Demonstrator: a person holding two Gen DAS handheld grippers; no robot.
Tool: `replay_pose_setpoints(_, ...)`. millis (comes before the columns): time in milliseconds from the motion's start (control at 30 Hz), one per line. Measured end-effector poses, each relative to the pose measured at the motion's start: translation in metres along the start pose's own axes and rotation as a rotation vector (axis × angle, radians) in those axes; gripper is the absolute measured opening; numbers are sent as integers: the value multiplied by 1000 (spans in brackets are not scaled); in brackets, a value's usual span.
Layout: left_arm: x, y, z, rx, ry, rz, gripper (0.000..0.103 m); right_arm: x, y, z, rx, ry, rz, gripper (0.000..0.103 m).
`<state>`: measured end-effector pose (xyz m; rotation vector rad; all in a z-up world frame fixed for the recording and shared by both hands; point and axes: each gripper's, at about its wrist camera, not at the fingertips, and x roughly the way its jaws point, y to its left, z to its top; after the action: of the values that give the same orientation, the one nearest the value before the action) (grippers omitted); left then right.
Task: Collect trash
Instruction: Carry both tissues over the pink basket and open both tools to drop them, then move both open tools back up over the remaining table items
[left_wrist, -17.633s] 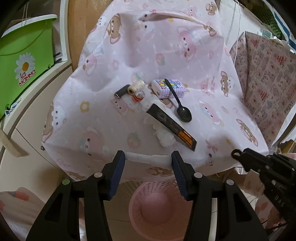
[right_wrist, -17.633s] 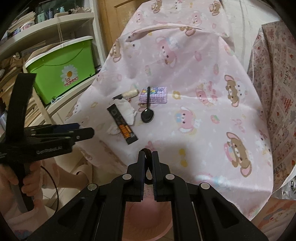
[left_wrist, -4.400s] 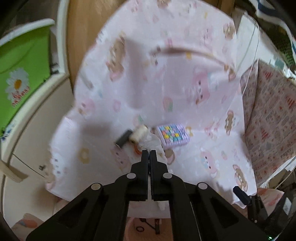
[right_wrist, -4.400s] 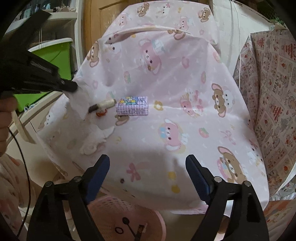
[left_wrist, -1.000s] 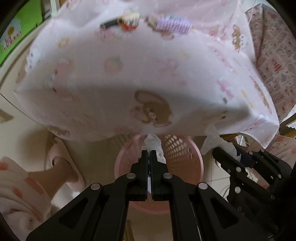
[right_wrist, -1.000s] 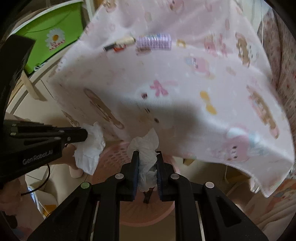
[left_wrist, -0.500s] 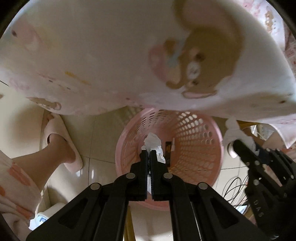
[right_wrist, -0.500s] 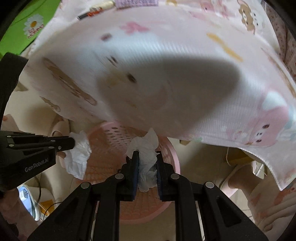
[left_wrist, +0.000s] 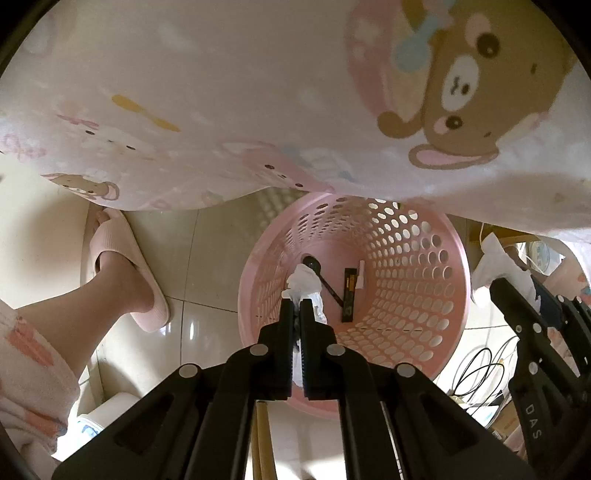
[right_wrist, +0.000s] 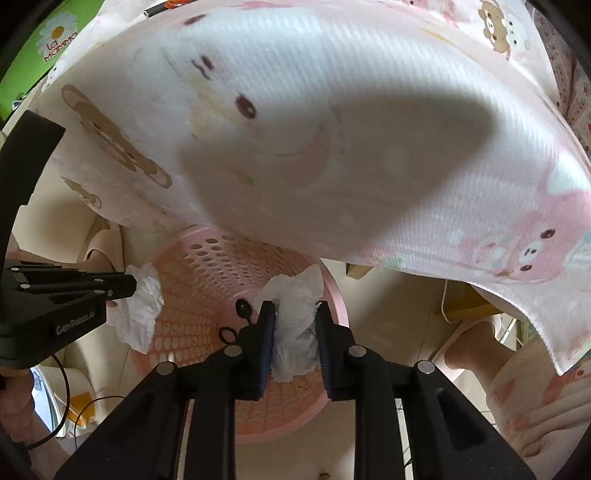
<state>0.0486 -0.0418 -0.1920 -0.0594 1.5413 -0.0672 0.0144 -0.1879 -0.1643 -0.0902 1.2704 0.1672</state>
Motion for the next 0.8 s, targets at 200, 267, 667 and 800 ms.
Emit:
replay_pose_setpoints(200, -2, 2, 0, -11, -7, -11, 23, -3, -9, 2, 27, -18, -15, 52)
replay_pose_setpoints(267, -4, 2, 0, -13, -8, -25, 30, -3, -10, 2, 31, -15, -15, 53)
replay_pose_setpoints(667, -25, 2, 1, -11, -79, -18, 42, -12, -20, 6, 75, -37, -28, 58)
replay_pose_setpoints(800, -39, 0, -1, 4, -126, 2, 42, -22, -24, 8, 91, -66, -25, 58)
